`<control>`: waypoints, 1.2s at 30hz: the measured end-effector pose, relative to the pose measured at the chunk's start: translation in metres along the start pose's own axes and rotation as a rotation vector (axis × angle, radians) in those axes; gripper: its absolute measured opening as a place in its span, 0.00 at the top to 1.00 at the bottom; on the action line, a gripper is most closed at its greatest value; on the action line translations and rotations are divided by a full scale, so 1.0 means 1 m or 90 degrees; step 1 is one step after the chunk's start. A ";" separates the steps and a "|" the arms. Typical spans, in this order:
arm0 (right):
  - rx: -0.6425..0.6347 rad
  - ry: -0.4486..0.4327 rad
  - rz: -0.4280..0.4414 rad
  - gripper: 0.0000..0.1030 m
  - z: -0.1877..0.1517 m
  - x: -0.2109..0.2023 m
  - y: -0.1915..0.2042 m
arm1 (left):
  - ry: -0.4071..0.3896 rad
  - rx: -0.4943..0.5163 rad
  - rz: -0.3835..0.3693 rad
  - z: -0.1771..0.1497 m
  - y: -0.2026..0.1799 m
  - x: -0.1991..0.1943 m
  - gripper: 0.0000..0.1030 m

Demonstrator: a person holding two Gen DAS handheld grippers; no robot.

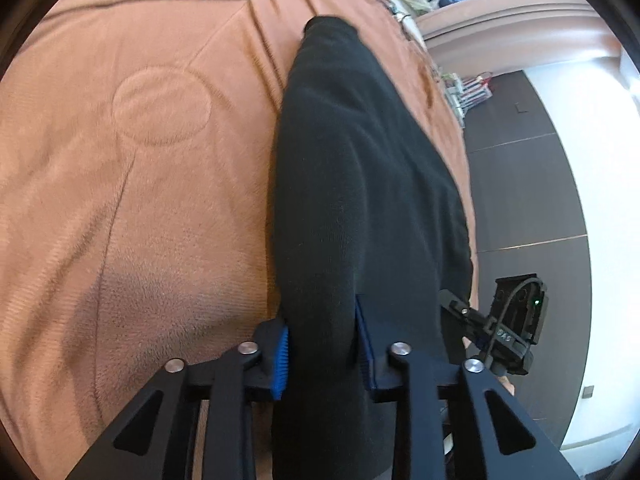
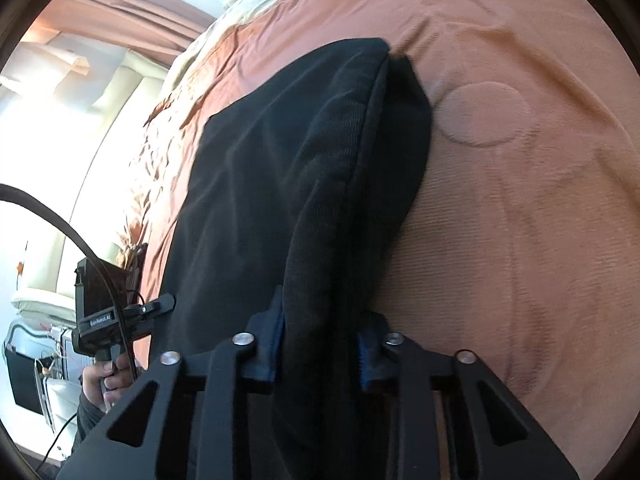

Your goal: Fold small clothes

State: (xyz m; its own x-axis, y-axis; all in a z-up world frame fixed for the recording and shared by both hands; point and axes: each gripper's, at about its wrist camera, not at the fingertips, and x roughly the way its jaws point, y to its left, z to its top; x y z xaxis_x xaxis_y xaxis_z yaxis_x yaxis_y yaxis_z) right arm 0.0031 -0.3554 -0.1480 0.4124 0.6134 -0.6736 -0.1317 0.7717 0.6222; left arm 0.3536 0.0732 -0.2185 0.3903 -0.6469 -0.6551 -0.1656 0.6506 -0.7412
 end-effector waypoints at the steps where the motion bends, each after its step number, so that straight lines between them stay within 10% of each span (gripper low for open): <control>1: -0.005 0.001 0.000 0.78 0.000 0.001 0.003 | -0.005 0.004 -0.004 0.000 -0.001 -0.005 0.74; 27: -0.012 0.035 0.010 0.80 -0.027 0.026 0.040 | -0.019 0.014 0.029 -0.024 0.007 -0.065 0.75; 36: 0.038 0.001 0.026 0.50 -0.006 0.029 0.018 | -0.002 -0.027 0.060 -0.005 0.023 -0.043 0.59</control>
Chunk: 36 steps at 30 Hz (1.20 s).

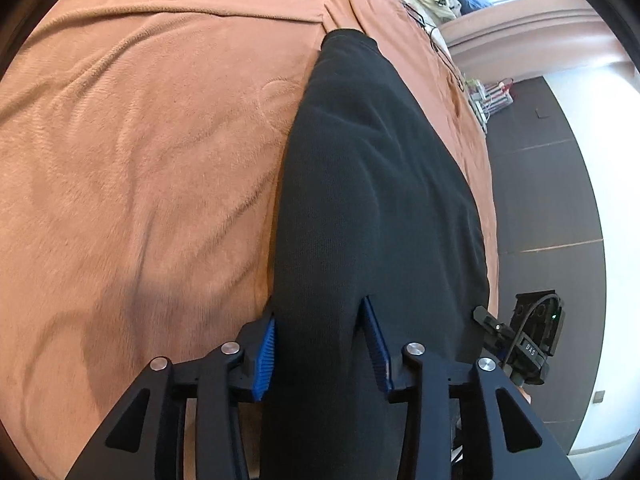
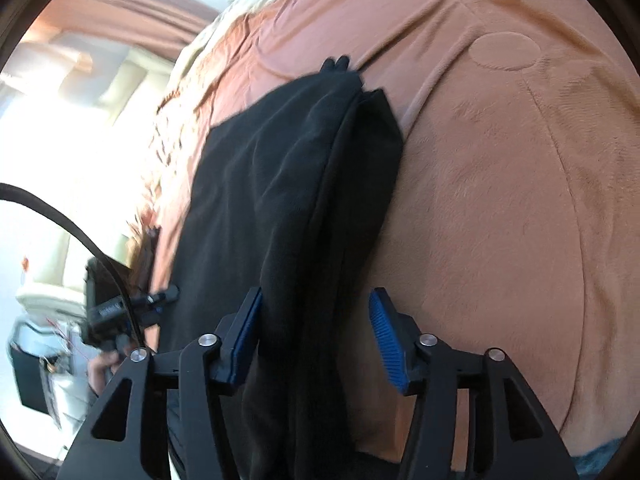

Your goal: Fold small clothes

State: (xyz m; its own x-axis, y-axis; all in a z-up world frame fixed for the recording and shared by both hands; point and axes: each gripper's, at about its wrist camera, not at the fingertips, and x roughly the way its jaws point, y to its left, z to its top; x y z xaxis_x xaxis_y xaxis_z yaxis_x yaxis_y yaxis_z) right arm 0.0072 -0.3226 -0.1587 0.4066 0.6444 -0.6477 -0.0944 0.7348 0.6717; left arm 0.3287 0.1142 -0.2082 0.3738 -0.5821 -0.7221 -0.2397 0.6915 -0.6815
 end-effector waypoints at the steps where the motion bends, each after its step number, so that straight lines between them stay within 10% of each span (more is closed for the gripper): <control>1: 0.006 -0.002 0.010 0.50 0.002 0.000 -0.005 | 0.000 -0.005 -0.005 0.003 0.001 0.002 0.59; 21: 0.011 -0.066 0.148 0.54 0.051 0.038 -0.033 | -0.019 -0.012 -0.036 0.058 0.006 0.028 0.52; 36: 0.014 -0.004 0.148 0.54 0.063 0.085 -0.044 | -0.021 0.005 -0.065 0.095 0.006 0.043 0.53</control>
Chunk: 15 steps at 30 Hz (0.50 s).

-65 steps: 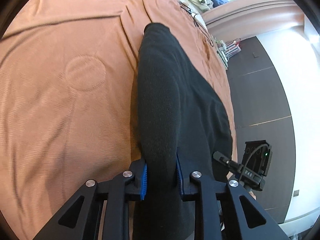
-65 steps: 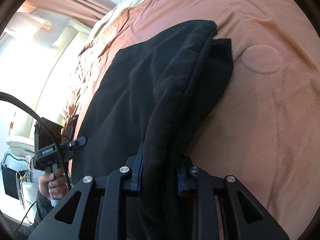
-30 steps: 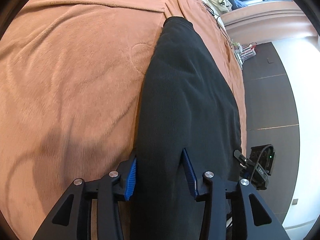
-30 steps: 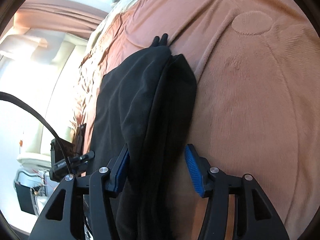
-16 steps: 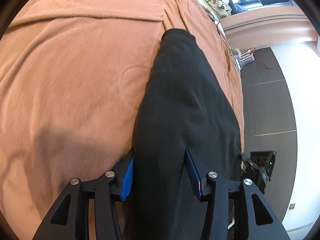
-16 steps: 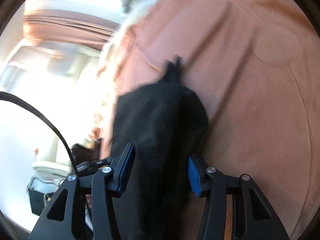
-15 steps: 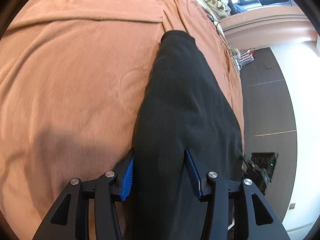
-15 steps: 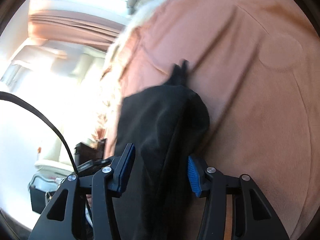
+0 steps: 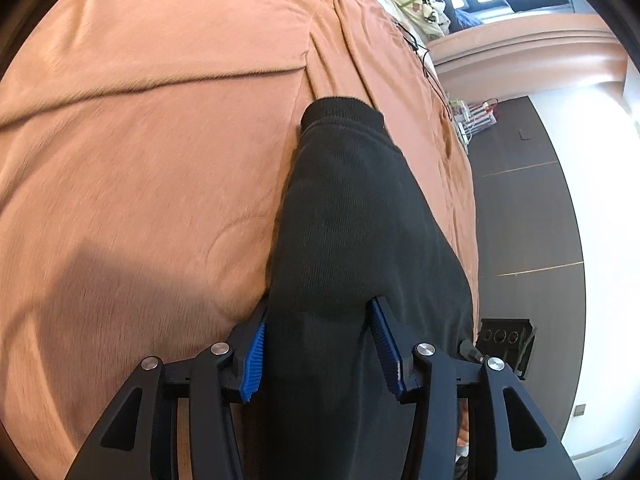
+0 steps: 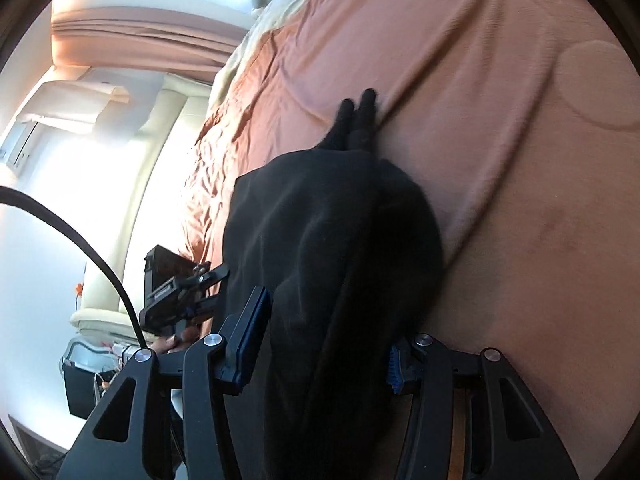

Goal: Fold small clothes
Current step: 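Lift the bundle's end with both tools and roll it over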

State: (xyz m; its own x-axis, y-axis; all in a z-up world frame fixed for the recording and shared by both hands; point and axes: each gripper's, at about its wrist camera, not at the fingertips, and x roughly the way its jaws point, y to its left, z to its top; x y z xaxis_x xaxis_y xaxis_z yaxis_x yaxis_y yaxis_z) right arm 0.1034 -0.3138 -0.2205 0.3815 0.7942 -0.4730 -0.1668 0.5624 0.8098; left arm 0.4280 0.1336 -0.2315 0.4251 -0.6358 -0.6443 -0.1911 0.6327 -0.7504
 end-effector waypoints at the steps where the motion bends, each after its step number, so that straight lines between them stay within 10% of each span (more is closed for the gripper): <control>1: -0.004 0.003 -0.006 0.54 0.003 0.005 -0.001 | 0.001 0.001 0.000 0.001 0.000 0.001 0.53; 11: 0.001 0.000 -0.044 0.72 0.010 -0.006 0.005 | -0.002 0.015 -0.002 0.003 0.001 -0.002 0.53; 15: -0.021 -0.019 -0.047 0.81 0.006 -0.014 0.022 | -0.012 0.033 -0.007 -0.003 -0.008 -0.012 0.71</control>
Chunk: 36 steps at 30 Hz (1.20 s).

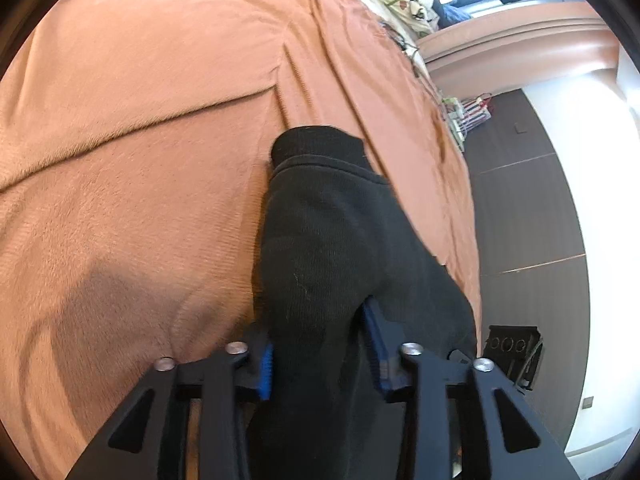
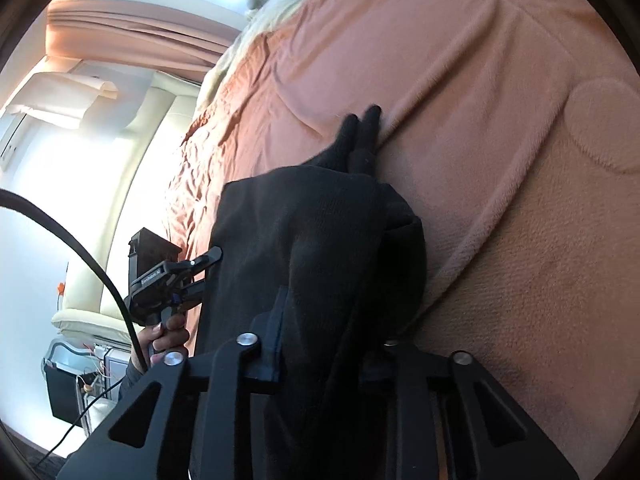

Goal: Fold small clothes
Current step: 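Lift the bundle's end with both tools and roll it over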

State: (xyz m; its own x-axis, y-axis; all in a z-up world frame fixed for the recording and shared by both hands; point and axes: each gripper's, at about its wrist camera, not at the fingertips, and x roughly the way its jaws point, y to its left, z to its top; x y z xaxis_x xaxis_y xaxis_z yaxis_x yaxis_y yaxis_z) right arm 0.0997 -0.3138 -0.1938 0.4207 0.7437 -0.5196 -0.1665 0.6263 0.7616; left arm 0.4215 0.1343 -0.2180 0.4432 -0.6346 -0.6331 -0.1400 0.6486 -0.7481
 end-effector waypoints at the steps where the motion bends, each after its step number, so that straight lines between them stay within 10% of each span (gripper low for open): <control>1: -0.009 -0.005 0.000 0.82 -0.001 -0.002 0.006 | -0.004 0.003 -0.003 -0.001 -0.002 -0.004 0.73; 36: -0.226 -0.165 -0.040 0.84 -0.129 -0.157 0.143 | -0.153 0.180 -0.077 -0.096 -0.155 -0.149 0.83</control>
State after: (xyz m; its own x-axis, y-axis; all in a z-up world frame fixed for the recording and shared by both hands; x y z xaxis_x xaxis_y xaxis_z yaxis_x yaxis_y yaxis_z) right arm -0.1055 -0.3102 -0.0533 0.6418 0.6467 -0.4121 -0.4102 0.7436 0.5280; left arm 0.2918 0.0880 -0.0273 0.6410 -0.6188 -0.4542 0.1603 0.6866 -0.7092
